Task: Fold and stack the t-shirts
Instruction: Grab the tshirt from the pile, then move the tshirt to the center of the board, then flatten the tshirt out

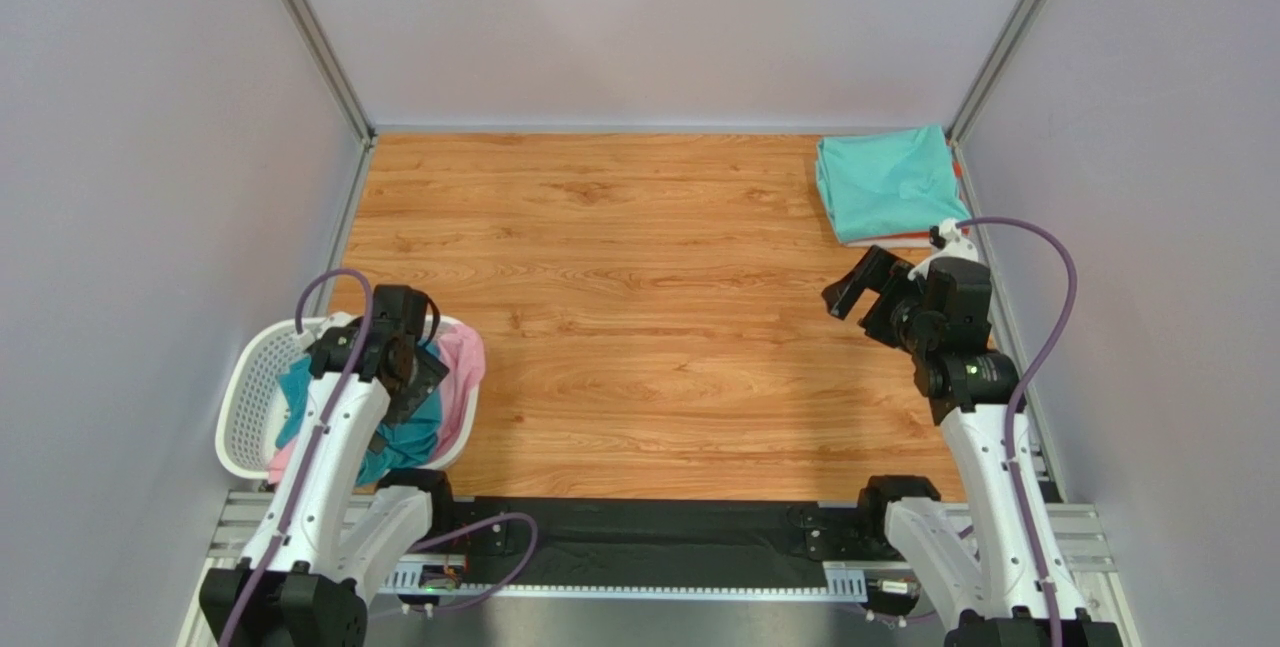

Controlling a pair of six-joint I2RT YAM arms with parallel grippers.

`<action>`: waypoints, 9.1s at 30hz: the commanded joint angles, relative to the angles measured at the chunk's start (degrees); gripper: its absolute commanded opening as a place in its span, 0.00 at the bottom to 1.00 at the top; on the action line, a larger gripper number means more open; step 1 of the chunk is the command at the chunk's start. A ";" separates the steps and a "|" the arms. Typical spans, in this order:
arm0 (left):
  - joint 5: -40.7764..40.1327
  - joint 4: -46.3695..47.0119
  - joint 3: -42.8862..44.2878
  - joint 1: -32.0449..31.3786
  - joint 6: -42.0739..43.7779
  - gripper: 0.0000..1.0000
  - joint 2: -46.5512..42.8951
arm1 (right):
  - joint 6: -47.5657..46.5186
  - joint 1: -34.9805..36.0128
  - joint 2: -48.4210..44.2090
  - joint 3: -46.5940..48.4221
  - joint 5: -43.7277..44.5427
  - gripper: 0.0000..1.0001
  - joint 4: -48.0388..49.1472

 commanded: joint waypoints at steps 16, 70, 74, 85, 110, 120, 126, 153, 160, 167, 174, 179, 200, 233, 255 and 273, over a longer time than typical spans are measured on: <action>2.71 10.97 -2.30 5.77 1.99 0.00 4.83 | -1.43 0.05 -0.39 -0.13 -2.25 1.00 0.40; 38.22 35.04 89.45 -30.15 30.20 0.00 40.67 | -0.90 0.05 -9.79 -0.57 5.04 1.00 3.74; 38.39 36.88 92.97 -34.03 30.29 0.00 45.51 | -1.26 0.05 -10.41 -0.84 7.06 1.00 3.39; 28.95 38.12 68.23 -35.62 32.66 0.00 37.54 | -0.99 0.05 -8.30 -1.19 7.42 1.00 3.21; 19.32 37.68 7.73 -25.16 18.69 0.00 15.55 | 1.03 23.07 38.27 7.86 23.76 0.89 7.08; 18.53 37.85 5.35 -25.16 17.73 0.00 13.79 | 4.01 27.73 49.44 9.98 24.03 0.69 7.17; 18.00 37.85 4.56 -25.16 17.37 0.00 13.44 | 5.07 28.70 49.80 9.01 22.62 0.14 7.96; 20.64 35.84 51.57 -25.16 26.87 0.00 7.37 | -6.44 28.79 6.12 46.78 19.73 0.00 -5.13; 17.30 34.95 56.86 -25.16 26.87 0.00 5.88 | -8.46 28.88 6.37 57.16 15.06 0.00 -7.59; 11.07 34.95 56.15 -25.16 27.39 0.00 9.65 | -11.45 28.88 10.84 57.35 21.03 0.00 -7.16; 19.36 32.14 63.70 -15.87 24.86 0.00 26.77 | -14.36 23.20 23.94 58.30 25.56 0.00 -1.80; 32.22 31.18 83.80 -7.69 23.53 0.00 44.61 | -9.35 12.46 38.42 74.08 12.18 0.00 -0.56; 40.56 31.26 13.48 -7.32 18.70 0.10 12.48 | -1.61 8.22 11.22 19.06 15.32 0.02 -12.06; 37.17 37.41 16.50 -23.76 20.01 1.00 44.96 | -0.46 12.88 28.34 7.51 5.40 1.00 -1.01; 27.67 29.25 34.60 -15.24 19.22 1.00 63.87 | 6.20 30.70 41.89 -3.30 3.02 1.00 8.31; 31.28 19.40 68.64 -8.55 22.82 1.00 77.53 | 5.61 62.45 51.83 24.90 -1.39 1.00 5.52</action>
